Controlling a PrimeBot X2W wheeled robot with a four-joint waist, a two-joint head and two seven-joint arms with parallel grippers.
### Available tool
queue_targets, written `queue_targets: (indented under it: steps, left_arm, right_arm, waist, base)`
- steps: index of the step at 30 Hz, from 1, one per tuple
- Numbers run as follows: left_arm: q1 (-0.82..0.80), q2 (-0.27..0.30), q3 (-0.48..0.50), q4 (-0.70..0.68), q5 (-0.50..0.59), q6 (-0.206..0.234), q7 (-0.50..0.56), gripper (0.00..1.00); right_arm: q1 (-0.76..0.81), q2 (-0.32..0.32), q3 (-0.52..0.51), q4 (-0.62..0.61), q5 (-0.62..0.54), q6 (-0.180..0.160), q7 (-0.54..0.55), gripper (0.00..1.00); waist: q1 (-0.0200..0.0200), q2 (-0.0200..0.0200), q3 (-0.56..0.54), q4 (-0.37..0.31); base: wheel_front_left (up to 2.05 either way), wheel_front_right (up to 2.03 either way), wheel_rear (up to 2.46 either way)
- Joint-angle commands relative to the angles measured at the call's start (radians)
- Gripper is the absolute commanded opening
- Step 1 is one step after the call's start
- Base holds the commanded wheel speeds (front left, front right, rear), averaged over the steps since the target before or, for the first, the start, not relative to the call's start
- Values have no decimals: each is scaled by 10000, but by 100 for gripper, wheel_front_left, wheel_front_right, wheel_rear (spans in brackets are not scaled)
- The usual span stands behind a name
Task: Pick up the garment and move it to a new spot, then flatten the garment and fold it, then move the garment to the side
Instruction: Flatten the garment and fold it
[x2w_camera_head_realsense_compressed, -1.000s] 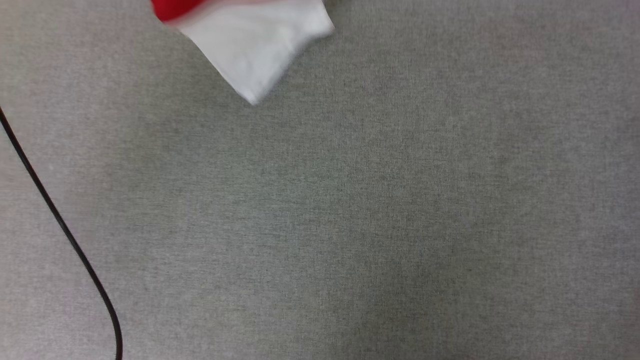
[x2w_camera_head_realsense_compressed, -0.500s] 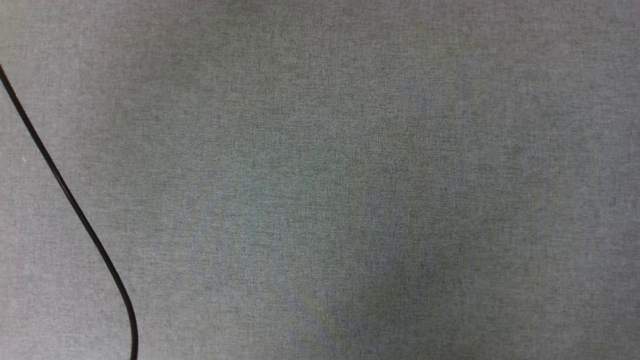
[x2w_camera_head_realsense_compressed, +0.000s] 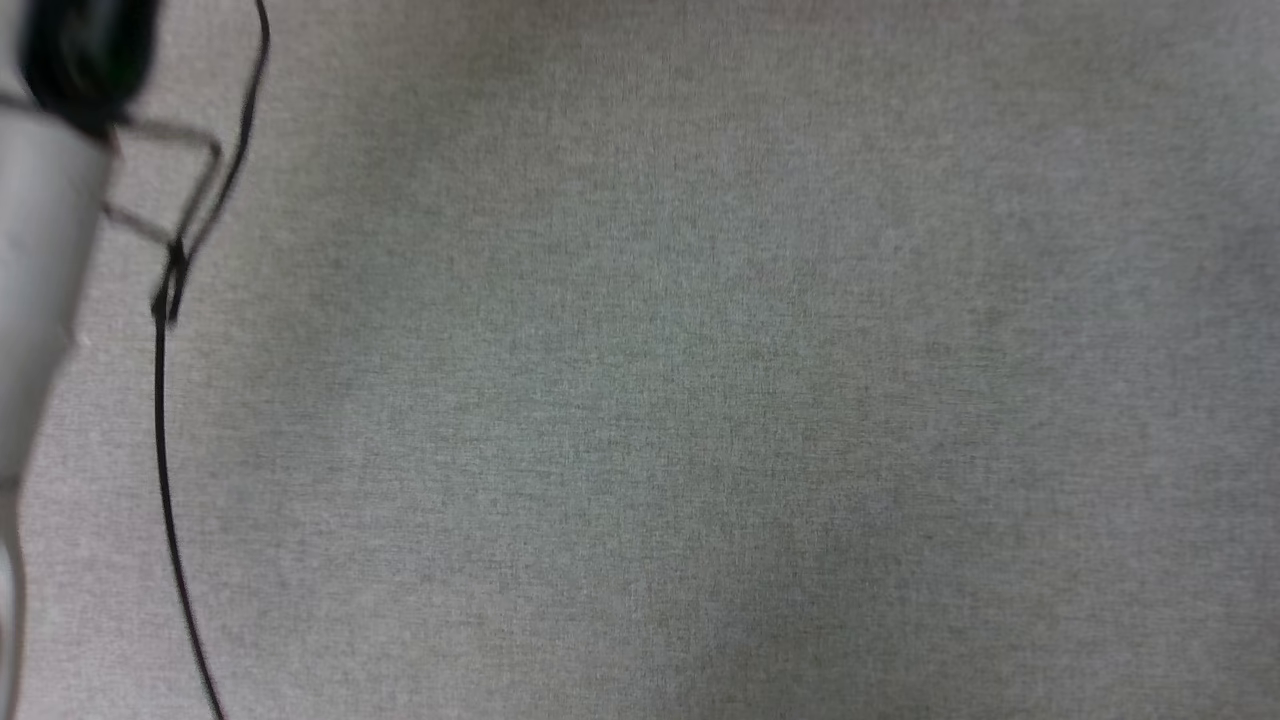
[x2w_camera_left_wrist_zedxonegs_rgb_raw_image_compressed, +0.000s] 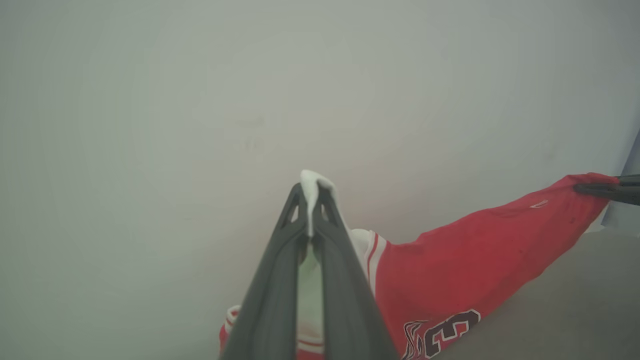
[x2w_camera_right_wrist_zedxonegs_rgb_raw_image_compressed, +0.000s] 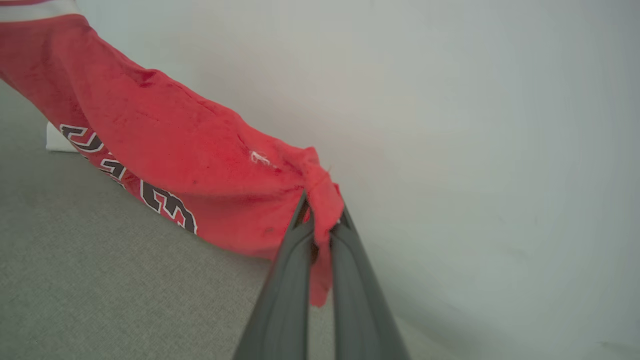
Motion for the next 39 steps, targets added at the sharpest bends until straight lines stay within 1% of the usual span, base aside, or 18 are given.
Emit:
queue_targets:
  steps: [1, 7, 9, 12, 15, 20, 25, 32, 35, 36, 39]
  left_arm:
    - [596, 61, -53, -242, -55, 81, -74, 0]
    - [4012, 663, -375, -2146, -369, 915, -67, 0]
    - [5104, 913, -473, -2835, -494, 1256, -32, 0]
    - [6739, 1317, -595, -3721, -722, 1834, 49, 0]
    - [8138, 1546, -873, -4419, -932, 2293, 143, 0]
    - [10131, 1954, -1162, -5017, -1266, 2936, 155, 0]
    - [11759, 2273, -1452, -5349, -1661, 3345, 157, 0]
    - [13712, 2311, -1638, -5701, -2321, 3890, 13, 0]
    - [14318, 2377, -1598, -5814, -2517, 4076, -70, 0]
    - [14318, 2377, -1598, -5814, -2517, 4076, -70, 0]
    - [14787, 2398, -1527, -5966, -2667, 4178, -148, 0]
  right_arm:
    - [468, -166, 215, -171, 154, -7, -71, 0]
    - [2751, -789, 836, -1009, 985, -7, -318, 0]
    - [3506, -1051, 857, -1261, 1253, -9, -375, 0]
    - [4713, -1263, 926, -1629, 1480, -7, -412, 0]
    - [5907, -1545, 897, -1844, 1641, -7, -467, 0]
    - [7834, -1843, 670, -2149, 1816, -7, -564, 0]
    - [9681, -2052, 232, -2533, 1847, -7, -626, 0]
    - [12290, -2151, -748, -3345, 1499, -7, -480, 0]
    - [13342, -2052, -1396, -3801, 1281, -7, -341, 0]
    - [13342, -2052, -1396, -3801, 1281, -7, -341, 0]
    - [14410, -1949, -2112, -4346, 1096, -7, -11, 0]
  waist:
    - [-1, 0, -387, -27]
    - [-1, 0, -1436, 8]
    - [-1, 0, -1743, 44]
    - [-1, 0, -2148, 28]
    - [-1, 0, -2568, 85]
    - [-1, 0, -3303, 109]
    - [-1, 0, -3955, 170]
    - [-1, 0, -4614, 109]
    - [-1, 0, -4809, 102]
    - [-1, 0, -4809, 102]
    - [-1, 0, -4890, 99]
  base:
    - [0, 0, 0]
    - [0, 0, 0]
    - [0, 0, 0]
    - [0, 0, 0]
    - [0, 0, 0]
    - [0, 0, 0]
    - [0, 0, 0]
    - [0, 0, 0]
    - [0, 0, 0]
    - [0, 0, 0]
    - [0, 0, 0]
